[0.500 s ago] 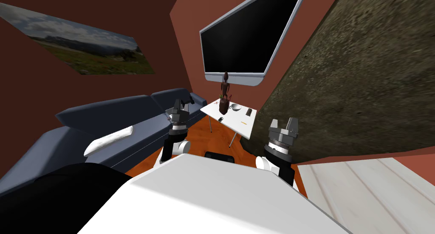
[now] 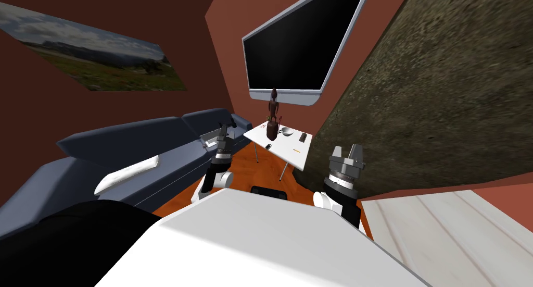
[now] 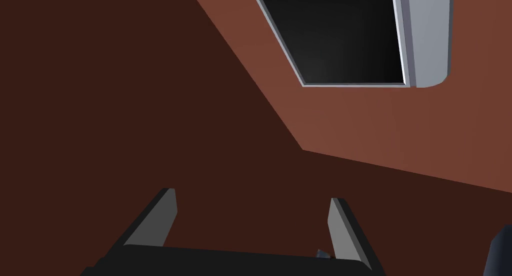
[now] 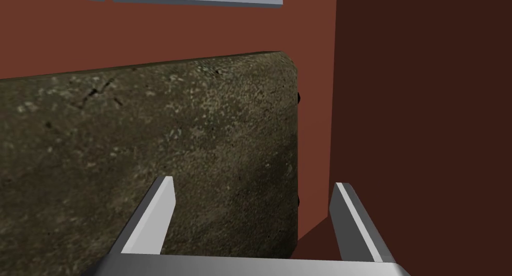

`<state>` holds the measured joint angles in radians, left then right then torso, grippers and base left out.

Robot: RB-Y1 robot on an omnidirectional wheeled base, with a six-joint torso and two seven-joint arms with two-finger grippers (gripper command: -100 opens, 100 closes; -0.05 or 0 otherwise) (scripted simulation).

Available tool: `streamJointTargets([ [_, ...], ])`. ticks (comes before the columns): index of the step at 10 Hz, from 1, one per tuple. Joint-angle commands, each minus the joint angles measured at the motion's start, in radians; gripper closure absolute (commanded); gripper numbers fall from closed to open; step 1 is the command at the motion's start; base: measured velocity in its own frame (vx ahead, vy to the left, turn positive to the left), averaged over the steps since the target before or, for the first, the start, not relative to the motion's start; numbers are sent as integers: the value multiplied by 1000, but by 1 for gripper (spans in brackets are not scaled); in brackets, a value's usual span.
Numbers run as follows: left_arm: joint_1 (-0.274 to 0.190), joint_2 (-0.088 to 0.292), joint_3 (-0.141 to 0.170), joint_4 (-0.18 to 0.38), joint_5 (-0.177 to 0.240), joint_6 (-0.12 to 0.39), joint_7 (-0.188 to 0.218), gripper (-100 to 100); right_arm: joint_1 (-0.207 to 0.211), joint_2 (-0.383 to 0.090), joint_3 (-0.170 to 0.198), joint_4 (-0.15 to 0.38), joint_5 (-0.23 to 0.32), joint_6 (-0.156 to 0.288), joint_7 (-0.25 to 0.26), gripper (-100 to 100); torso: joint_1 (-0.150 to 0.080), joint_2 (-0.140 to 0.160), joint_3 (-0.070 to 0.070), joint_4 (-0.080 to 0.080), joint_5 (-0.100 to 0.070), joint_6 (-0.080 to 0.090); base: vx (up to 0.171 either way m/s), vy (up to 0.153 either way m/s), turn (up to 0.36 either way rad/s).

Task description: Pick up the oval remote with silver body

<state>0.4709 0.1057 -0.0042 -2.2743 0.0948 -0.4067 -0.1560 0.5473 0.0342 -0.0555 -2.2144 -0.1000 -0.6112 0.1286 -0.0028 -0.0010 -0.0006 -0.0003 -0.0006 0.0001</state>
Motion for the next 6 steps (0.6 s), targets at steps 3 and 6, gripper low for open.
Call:
streamJointTargets([
  [3,-34,19,18,110,1,-11,0,-100,0,0,0,0,0,0,0,0,0,0,0,0,0,0,15,-46,-33],
  [6,-66,36,34,207,2,-15,0,-100,0,0,0,0,0,0,0,0,0,0,0,0,0,0,14,-49,-35],
])
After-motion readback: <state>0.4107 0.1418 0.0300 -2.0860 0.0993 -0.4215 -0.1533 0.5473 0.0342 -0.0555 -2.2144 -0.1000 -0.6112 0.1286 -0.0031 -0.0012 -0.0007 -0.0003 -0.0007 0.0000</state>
